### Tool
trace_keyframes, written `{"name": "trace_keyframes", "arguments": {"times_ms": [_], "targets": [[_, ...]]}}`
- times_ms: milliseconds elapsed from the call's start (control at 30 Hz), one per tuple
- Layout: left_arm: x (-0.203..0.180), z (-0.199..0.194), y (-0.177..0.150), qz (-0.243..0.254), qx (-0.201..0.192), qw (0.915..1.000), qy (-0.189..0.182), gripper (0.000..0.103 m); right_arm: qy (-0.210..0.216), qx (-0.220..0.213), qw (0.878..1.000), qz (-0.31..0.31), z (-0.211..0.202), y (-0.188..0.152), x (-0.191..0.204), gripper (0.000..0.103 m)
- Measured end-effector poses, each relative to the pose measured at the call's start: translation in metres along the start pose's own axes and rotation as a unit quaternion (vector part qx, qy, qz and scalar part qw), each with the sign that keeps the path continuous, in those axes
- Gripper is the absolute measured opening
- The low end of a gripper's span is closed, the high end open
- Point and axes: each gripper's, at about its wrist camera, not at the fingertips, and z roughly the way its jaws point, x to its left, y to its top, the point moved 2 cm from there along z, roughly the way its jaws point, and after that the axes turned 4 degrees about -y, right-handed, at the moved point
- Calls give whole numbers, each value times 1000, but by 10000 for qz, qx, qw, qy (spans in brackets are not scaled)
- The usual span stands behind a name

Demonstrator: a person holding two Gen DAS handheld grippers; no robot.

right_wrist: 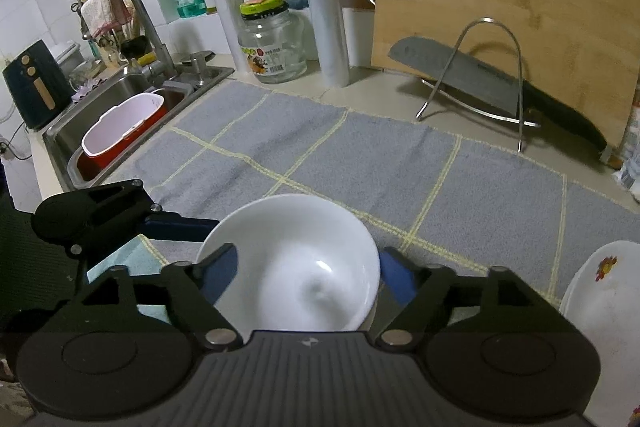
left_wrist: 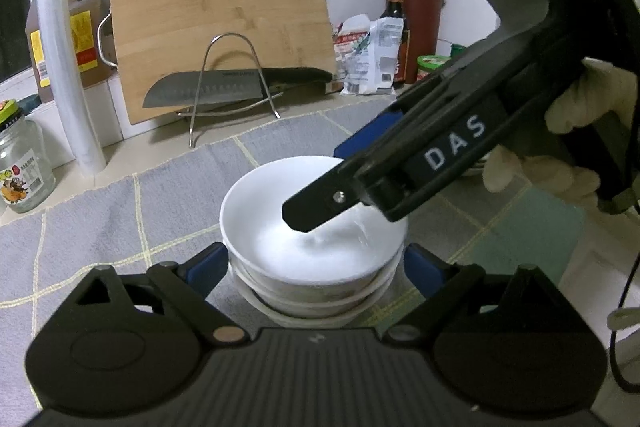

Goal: Organize plates and bowls
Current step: 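Grip the three-bowl stack from opposite sides with both grippers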

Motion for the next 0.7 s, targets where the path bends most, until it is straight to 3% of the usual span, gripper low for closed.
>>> {"name": "trace_keyframes", "arguments": {"times_ms": [167, 333, 533, 700], "targets": [[5, -8, -1, -4, -36, 10000, -23, 99, -73, -186, 9998, -35, -8, -1, -3, 98], [10, -16, -9, 59, 109, 9999, -98, 99, -96, -210, 9997, -75, -13, -8, -7, 99], [21, -16, -29, 234, 533, 9982, -174, 100, -26, -201, 9993, -308, -25, -25, -9, 103], [33, -2, -41, 76, 854, 9960, -268, 99, -47, -5, 9988, -487, -23, -41, -11, 103]]}}
